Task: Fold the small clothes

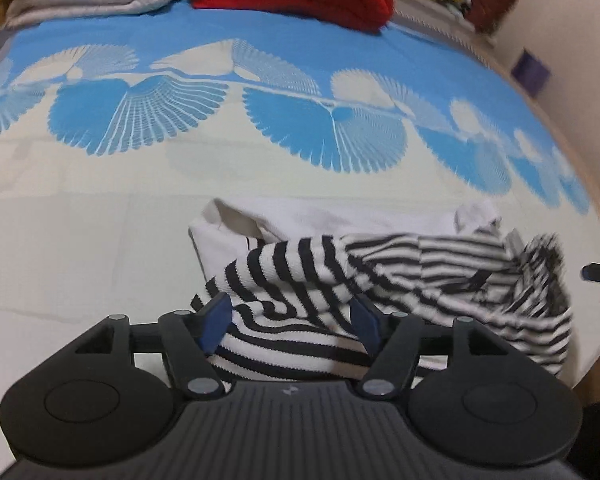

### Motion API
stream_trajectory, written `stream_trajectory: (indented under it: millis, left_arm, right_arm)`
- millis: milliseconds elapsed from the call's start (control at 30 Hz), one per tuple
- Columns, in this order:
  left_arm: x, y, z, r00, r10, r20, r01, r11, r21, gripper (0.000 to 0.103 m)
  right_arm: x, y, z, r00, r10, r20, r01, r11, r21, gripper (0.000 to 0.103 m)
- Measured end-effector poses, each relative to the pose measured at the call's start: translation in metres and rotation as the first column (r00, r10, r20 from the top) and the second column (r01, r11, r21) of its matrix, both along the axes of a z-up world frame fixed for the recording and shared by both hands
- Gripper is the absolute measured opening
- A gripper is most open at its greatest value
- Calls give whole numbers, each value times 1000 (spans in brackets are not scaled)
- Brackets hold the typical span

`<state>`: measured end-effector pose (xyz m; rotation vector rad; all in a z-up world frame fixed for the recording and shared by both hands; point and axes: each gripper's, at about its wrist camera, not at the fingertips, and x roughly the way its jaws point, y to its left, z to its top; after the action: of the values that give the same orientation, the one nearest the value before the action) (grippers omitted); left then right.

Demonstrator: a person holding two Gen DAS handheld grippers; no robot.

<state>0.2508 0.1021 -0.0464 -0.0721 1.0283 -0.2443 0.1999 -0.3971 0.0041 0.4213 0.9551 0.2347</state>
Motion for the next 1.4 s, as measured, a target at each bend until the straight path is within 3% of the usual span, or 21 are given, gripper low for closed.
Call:
stream_trajectory:
  millis: [67,133,367,467,500,567,600,633,733,833,900,967,1033,1100,1200,1267,1300,1333,1400]
  left_arm:
    - [2,-9,-4,1000,-18,-1,18,999,50,71]
    - [6,-16,-9,1000,-23,1,23,996,92,71]
    - [21,-28,-18,999,-41,21,37,985,169,71]
    - [28,-31,-19,998,-53,30,46,983,180,65]
    - [30,-32,-20,998,-53,34,46,982,181,57]
    - [35,-32,-21,998,-50,34,44,983,178,34]
    - [39,-32,-22,999,-47,27,41,984,172,17]
    - [41,-31,-24,999,-44,21,40,984,172,8]
    - [48,-30,-26,999,-39,24,34,980,198,3]
    - [55,-17,-15,996,20,85,-35,983,182,2]
    - [58,-3,-3,983,105,149,-130,977,171,2]
    - [61,11,5,961,202,188,-234,958,167,2]
    - [64,26,6,935,299,189,-331,929,167,2]
    - [68,35,2,926,343,157,-365,921,139,2]
    - [76,35,-3,938,329,112,-343,928,144,5]
    - [84,32,-12,956,291,36,-293,940,174,13]
    - [85,33,-14,954,298,25,-297,932,207,21]
    - [82,32,-11,950,309,45,-311,923,225,27]
    - [76,35,4,949,297,103,-312,934,177,29]
  right_arm:
    - [-5,24,-3,991,132,-1,-131,989,-66,49]
    - [-9,43,-6,980,195,21,-190,969,-158,49]
    - [-8,70,-2,923,376,74,-369,924,-97,49]
    - [-12,85,1,892,441,101,-427,894,-132,49]
    - [-14,90,1,881,462,106,-446,884,-139,49]
    - [-15,99,-4,858,503,105,-485,860,-158,49]
    - [-15,103,-7,845,526,97,-506,845,-173,49]
    - [-15,108,-11,833,546,87,-523,830,-193,49]
    - [-15,117,-18,803,592,63,-561,787,-257,49]
    - [-10,122,-24,791,611,37,-572,759,-310,48]
    - [-6,123,-28,780,626,20,-581,736,-348,39]
    - [1,125,-30,789,615,10,-557,721,-412,9]
    - [14,122,-28,815,578,26,-512,742,-433,3]
    - [27,120,-25,835,547,57,-469,762,-447,0]
    - [50,120,-23,877,472,92,-385,805,-452,0]
    - [65,120,-22,910,397,119,-305,836,-457,0]
    - [72,117,-20,923,362,132,-275,859,-433,1]
    - [77,115,-17,933,331,144,-251,881,-401,1]
    - [84,107,-14,948,274,163,-211,923,-323,8]
